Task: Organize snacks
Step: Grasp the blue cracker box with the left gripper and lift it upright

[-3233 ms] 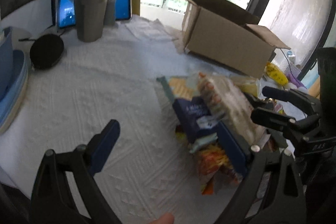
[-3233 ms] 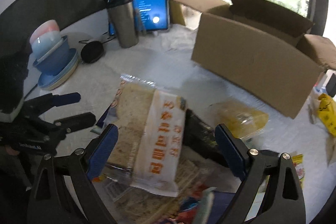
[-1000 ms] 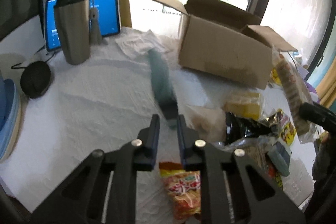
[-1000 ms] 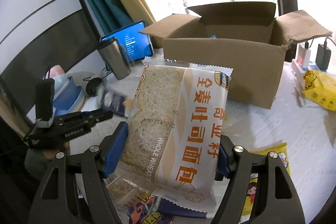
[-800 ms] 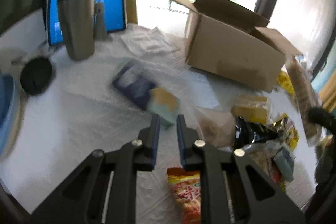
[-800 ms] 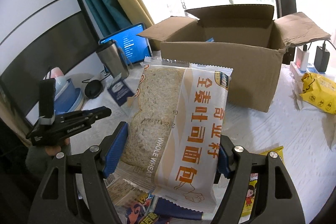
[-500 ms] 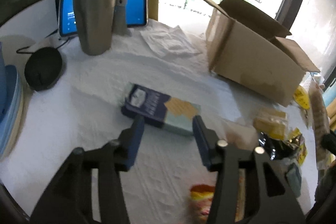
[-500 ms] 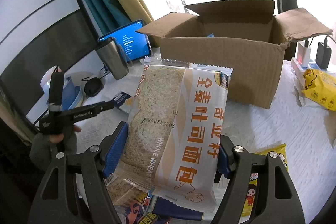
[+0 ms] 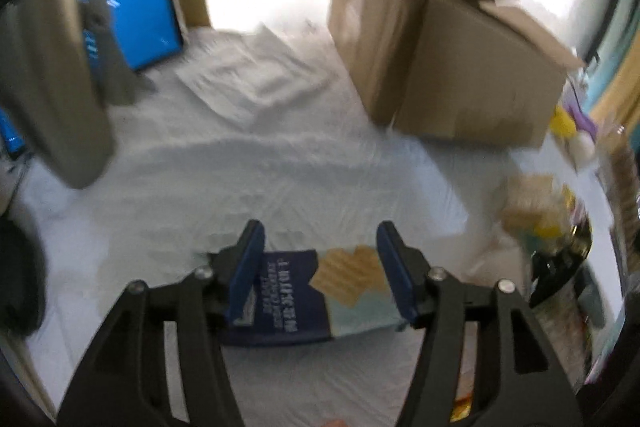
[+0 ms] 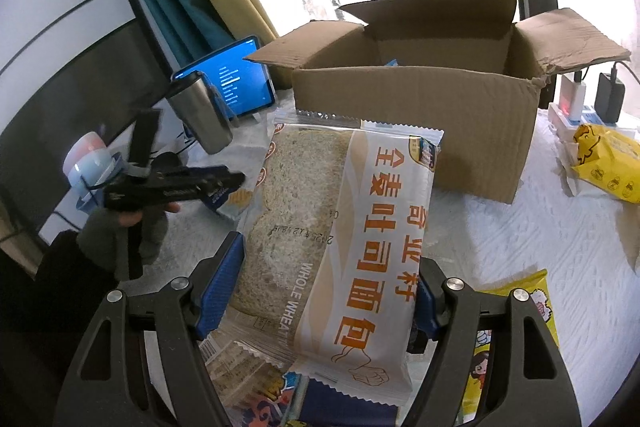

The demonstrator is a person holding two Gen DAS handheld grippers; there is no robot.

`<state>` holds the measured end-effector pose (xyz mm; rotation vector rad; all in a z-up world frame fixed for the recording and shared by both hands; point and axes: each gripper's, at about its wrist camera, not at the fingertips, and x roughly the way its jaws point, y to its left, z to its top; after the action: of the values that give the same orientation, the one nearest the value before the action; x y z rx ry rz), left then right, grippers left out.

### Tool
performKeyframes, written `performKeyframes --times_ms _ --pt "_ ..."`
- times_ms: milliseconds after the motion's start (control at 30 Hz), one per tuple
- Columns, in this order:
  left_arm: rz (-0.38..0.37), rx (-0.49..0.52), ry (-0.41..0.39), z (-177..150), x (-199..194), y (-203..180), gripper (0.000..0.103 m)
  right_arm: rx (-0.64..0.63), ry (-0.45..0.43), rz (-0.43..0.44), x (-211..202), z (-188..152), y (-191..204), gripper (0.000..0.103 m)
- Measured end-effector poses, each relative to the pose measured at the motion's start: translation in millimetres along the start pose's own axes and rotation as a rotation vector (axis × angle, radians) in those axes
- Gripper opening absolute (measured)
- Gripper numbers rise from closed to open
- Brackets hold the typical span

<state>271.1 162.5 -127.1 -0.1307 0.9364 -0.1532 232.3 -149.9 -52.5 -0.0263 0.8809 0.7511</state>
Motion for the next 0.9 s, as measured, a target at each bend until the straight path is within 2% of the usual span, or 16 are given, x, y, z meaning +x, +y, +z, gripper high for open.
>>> performKeyframes --times_ms 167,400,633,733,867,900 --pt "-0.013 0.018 0.032 -5 -3 0 0.060 -0.002 0.003 -0.006 0 0 3 0.077" --pt "-0.007 0.015 0.060 -33 -22 -4 0.060 -0.012 0.004 0.001 -1 0 5 0.077" --pt "-0.004 0.071 0.096 -66 -33 -32 0.060 -0.009 0.000 0.005 -5 -4 5 0.077" --pt "0.065 0.116 0.066 -70 -29 -44 0.060 -0.004 -0.002 0.005 -6 -5 6 0.077" --pt "0.089 0.068 0.038 -63 -25 -45 0.059 -0.006 -0.010 0.000 -11 -5 6 0.077" --pt "0.092 0.056 0.029 -62 -24 -44 0.053 -0.006 -0.012 -0.002 -13 -5 6 0.077"
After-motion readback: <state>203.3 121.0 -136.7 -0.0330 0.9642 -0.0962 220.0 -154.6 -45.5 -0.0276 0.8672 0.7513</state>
